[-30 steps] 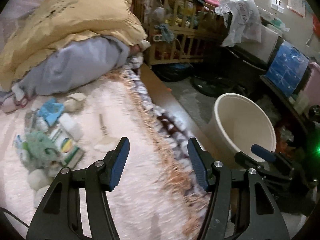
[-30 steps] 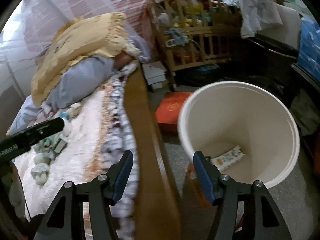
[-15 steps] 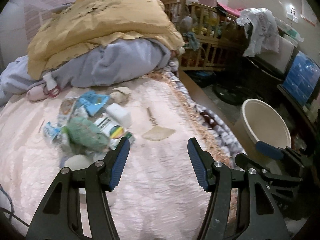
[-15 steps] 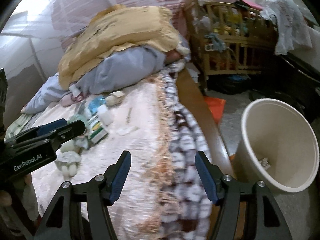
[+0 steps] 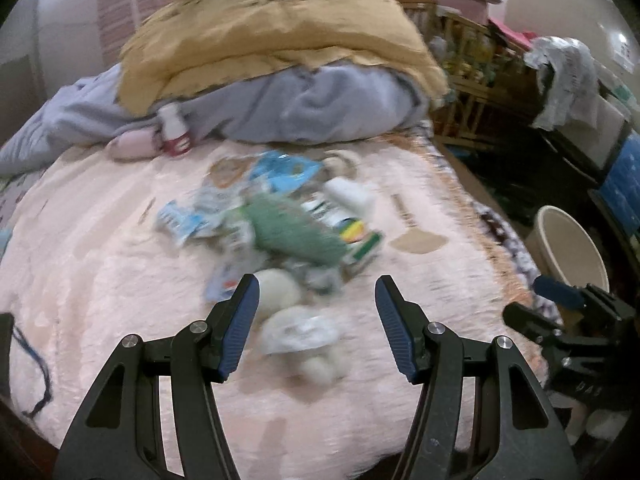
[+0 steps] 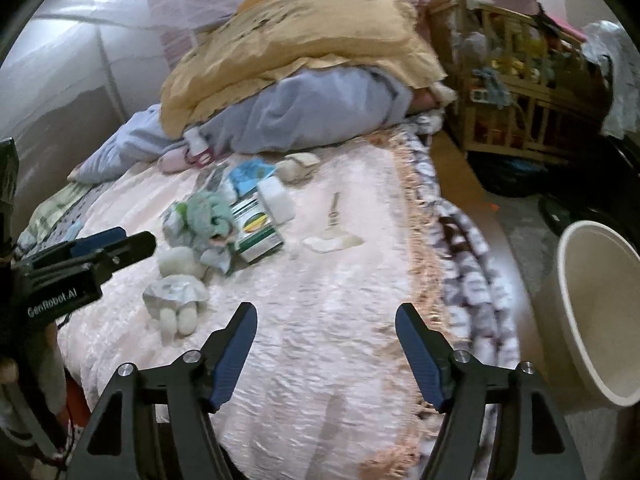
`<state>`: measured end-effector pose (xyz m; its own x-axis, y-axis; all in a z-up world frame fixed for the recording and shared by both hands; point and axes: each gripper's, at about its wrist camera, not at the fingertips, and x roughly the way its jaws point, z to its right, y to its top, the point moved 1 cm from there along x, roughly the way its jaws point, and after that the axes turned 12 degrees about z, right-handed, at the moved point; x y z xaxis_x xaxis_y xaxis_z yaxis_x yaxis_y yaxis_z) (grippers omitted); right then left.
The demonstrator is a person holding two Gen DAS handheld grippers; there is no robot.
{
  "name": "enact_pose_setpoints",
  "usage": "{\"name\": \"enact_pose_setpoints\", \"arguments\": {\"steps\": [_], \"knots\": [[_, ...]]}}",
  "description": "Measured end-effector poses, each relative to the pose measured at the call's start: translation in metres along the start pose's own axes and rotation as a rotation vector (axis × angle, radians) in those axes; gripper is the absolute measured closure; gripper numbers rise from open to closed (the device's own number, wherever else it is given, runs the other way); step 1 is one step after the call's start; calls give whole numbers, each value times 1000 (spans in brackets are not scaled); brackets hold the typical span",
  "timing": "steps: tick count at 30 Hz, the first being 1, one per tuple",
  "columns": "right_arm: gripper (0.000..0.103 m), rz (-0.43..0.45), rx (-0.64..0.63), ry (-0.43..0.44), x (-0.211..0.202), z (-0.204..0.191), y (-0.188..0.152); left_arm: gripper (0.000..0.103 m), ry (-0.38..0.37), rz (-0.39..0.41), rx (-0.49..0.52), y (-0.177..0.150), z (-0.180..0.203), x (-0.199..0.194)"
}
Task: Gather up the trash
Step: 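Grasp the white plush toy with the left tool while the right tool grasps the green towel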
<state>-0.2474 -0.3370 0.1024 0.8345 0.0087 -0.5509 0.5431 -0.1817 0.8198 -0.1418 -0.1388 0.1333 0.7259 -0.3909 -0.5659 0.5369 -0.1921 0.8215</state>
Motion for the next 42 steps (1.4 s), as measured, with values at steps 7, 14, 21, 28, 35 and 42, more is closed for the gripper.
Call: {"name": "enact_pose_setpoints", "arguments": {"steps": [7, 14, 21, 28, 35, 42], "knots": [[33, -59, -21, 81, 26, -21, -6, 44, 83, -43, -70, -23, -59, -4], [33, -93, -42, 124, 46, -37, -5, 44, 56, -91, -160, -35, -76, 5], [33, -101, -61, 136, 62, -47, 7, 44, -38, -124, -222, -37, -53, 34], [33, -94, -80, 186, 89, -60, 36, 44, -74, -188, -340, -49, -55, 79], [33, -125, -148, 268, 135, -94, 58, 45, -98, -194, -343, -48, -57, 89], [52, -218, -173, 323, 190, -115, 66, 45, -103, -196, -335, -49, -55, 91]]}}
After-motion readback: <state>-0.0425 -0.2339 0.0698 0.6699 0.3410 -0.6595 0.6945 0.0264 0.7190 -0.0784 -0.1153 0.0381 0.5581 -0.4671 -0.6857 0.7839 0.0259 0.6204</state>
